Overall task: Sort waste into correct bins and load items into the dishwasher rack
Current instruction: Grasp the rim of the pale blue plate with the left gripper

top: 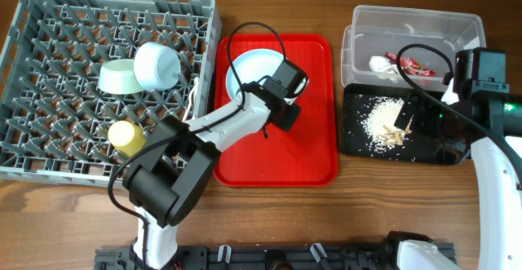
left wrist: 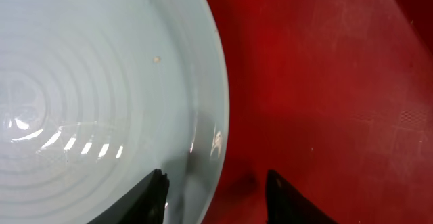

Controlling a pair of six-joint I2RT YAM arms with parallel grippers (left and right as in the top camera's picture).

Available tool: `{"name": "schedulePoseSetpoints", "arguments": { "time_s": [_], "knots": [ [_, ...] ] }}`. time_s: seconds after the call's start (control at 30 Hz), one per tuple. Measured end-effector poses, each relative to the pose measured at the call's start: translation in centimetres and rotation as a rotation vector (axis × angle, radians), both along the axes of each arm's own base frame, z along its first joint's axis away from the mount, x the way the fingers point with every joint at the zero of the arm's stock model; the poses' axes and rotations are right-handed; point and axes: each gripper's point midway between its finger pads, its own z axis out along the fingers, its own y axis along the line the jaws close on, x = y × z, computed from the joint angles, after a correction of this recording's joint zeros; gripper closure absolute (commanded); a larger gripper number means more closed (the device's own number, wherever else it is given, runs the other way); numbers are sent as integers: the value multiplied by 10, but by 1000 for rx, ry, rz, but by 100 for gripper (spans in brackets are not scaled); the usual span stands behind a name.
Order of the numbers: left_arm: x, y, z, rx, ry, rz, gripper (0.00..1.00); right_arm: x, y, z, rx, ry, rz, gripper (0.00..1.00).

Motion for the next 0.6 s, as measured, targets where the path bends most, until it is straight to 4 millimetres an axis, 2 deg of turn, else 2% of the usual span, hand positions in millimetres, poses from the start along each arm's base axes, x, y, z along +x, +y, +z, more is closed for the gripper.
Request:
{"name": "schedulePoseSetpoints", "arguments": {
  "time_s": [0.27, 0.6],
  "knots": [
    [7, 4, -1, 36, -29, 17, 95, -1, 0, 0, 0, 2, 0, 0],
    [9, 4, 2, 64, -62, 14, 96, -1, 0, 0, 0, 2, 0, 0]
  ]
}}
